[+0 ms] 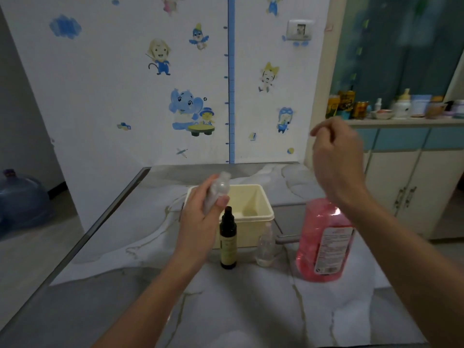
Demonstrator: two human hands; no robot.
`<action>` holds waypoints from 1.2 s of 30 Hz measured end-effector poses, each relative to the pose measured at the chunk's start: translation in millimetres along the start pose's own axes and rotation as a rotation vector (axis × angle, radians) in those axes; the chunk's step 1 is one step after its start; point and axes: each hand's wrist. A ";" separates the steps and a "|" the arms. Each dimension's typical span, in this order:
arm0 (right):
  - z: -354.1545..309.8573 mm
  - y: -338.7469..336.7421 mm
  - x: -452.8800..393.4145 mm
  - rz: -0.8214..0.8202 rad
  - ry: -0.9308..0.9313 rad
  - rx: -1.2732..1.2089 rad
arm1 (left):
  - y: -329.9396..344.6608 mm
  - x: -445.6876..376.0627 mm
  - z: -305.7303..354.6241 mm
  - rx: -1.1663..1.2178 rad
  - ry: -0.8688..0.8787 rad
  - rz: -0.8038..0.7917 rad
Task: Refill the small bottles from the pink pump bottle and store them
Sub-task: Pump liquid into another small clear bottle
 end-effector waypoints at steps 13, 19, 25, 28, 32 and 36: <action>40.4 -31.8 -22.6 -0.598 0.705 -0.007 | 101.0 -25.5 30.9 0.041 0.037 -0.410; 43.4 -30.8 -24.7 -0.668 0.610 0.095 | 109.1 -34.0 28.0 0.115 0.074 -0.413; 33.4 -22.1 -38.6 -0.950 0.316 0.914 | 113.5 -43.0 32.2 0.133 0.121 -0.427; 41.3 -21.5 -37.6 -0.935 0.212 1.012 | 113.3 -43.5 33.4 0.117 0.140 -0.431; 47.4 -13.6 -37.3 -0.975 0.185 1.134 | 112.4 -41.2 32.5 0.107 0.156 -0.448; 55.6 -11.2 -28.2 -0.918 0.060 1.180 | 113.5 -41.5 28.5 0.084 0.156 -0.447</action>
Point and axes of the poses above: each hand's wrist, its own x-axis away from the middle knuckle, its own y-axis out of the palm, z = x × y, and after that the axes turned 8 degrees about -z, right-handed
